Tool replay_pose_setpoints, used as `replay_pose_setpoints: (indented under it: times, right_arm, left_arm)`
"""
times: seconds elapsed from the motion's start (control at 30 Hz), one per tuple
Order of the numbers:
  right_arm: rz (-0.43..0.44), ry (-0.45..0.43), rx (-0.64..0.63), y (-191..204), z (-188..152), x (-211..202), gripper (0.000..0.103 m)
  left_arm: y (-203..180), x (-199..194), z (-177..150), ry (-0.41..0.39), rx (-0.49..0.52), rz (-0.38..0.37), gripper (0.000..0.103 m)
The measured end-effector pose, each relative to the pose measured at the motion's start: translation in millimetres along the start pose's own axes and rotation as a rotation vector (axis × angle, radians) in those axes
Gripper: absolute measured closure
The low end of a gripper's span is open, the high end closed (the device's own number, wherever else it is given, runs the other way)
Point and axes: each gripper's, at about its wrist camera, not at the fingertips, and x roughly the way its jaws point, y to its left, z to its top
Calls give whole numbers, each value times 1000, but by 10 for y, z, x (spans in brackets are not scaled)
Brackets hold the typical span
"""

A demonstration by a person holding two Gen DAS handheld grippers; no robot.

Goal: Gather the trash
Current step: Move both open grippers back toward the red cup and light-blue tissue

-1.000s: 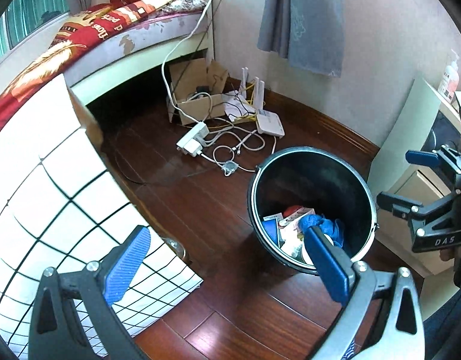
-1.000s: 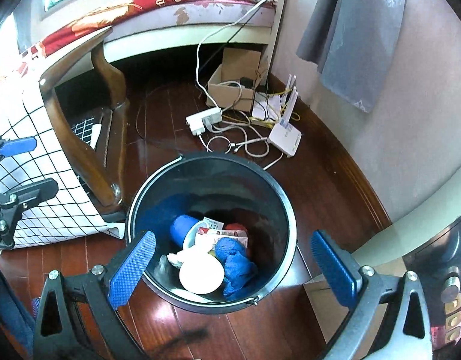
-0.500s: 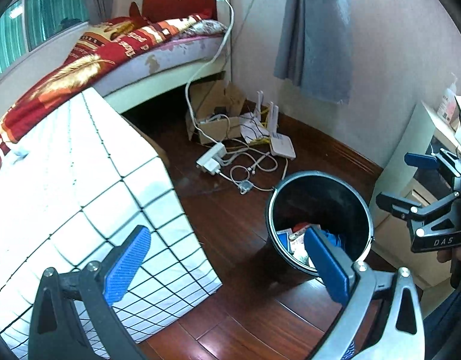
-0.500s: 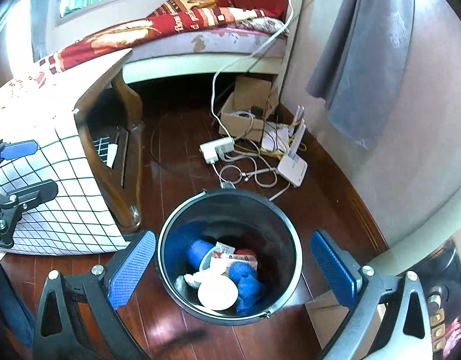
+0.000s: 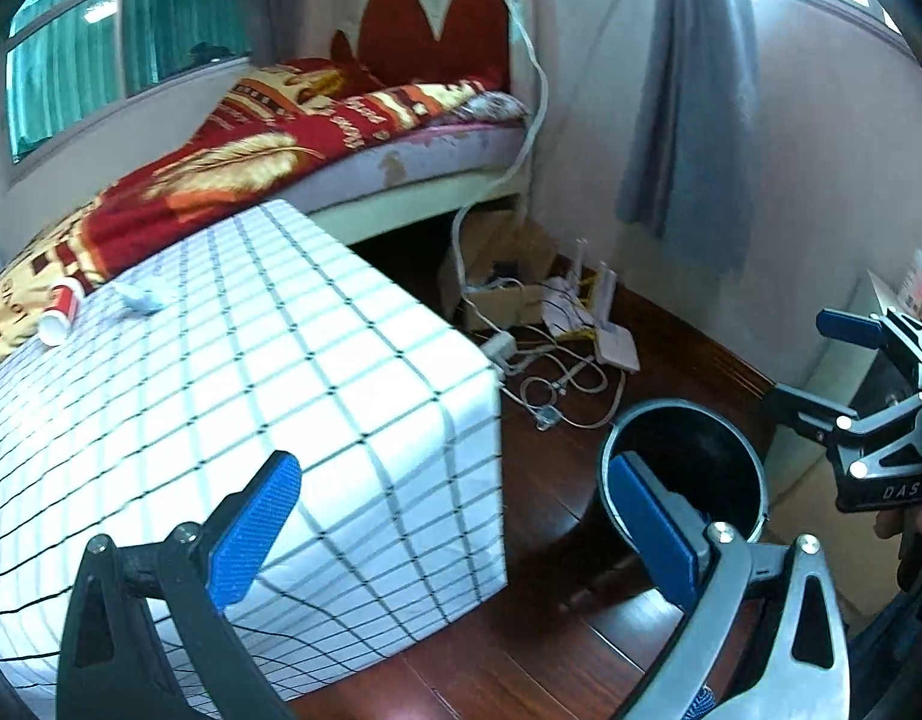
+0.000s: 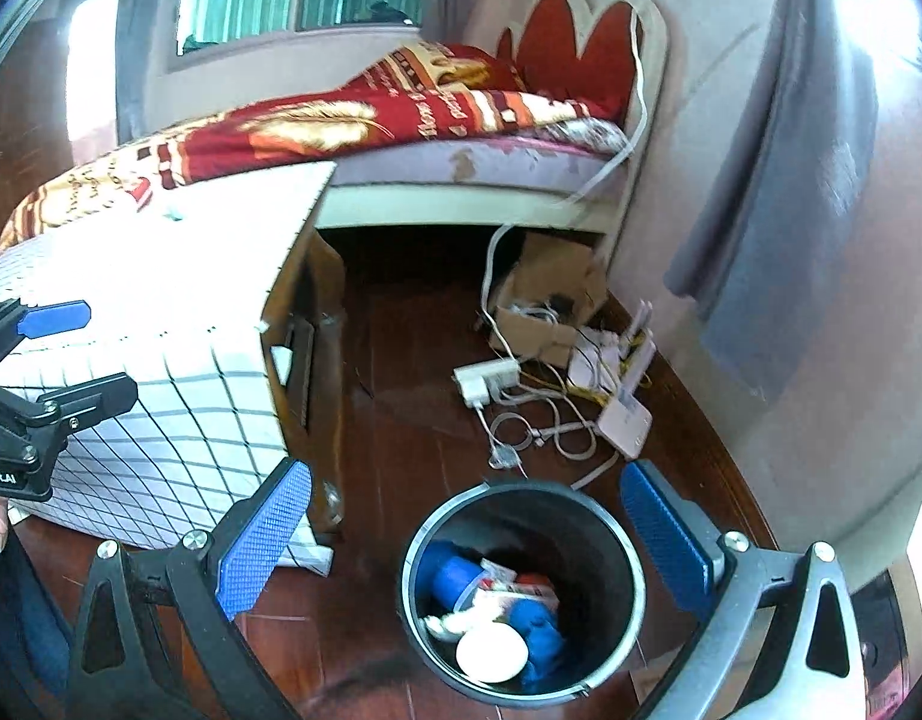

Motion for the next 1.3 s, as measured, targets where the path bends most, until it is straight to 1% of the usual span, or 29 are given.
replay_pose_setpoints:
  times: [0.33, 0.57, 0.7, 0.83, 0.9, 0.97, 1.07, 1.1, 1.17, 1.23, 1.27, 1.3]
  right_arm:
    - [102, -59, -65, 584, 327, 49, 0]
    - [183, -97, -114, 1014, 543, 123, 0]
    - [231, -128, -127, 1269, 699, 150, 0]
    - [324, -112, -102, 1502, 962, 259, 0]
    - [348, -100, -125, 1674, 1108, 307, 0]
    - [350, -93, -139, 1836, 1250, 354, 0]
    - [383, -82, -189, 2140, 1549, 548, 0]
    - [388, -73, -220, 2291, 1684, 675, 0]
    - [416, -54, -246, 2493, 1883, 905, 0]
    - [430, -34, -277, 2743, 2116, 1205, 0]
    - [433, -20, -289, 2845, 2195, 1329, 5]
    - [444, 1, -308, 3004, 2311, 1545, 9]
  left_arm:
    - [602, -230, -80, -29, -70, 103, 0]
    - [1051, -373, -204, -24, -121, 185, 0]
    - [1335, -458, -249, -14, -163, 216, 0]
    - [1674, -584, -236, -23, -203, 258, 1]
    - [1871, -620, -187, -16, -221, 275, 1]
    - [2088, -629, -120, -11, -229, 304, 1]
    - [2451, -543, 9, -2, -229, 350, 1]
    - [2574, -493, 58, 2, -233, 366, 1]
    - [2822, -384, 163, -15, -245, 372, 1]
    - [3046, -196, 249, -14, -243, 389, 3]
    - [3159, -76, 283, -5, -246, 393, 4]
    - [3266, 42, 305, 3, -254, 387, 7]
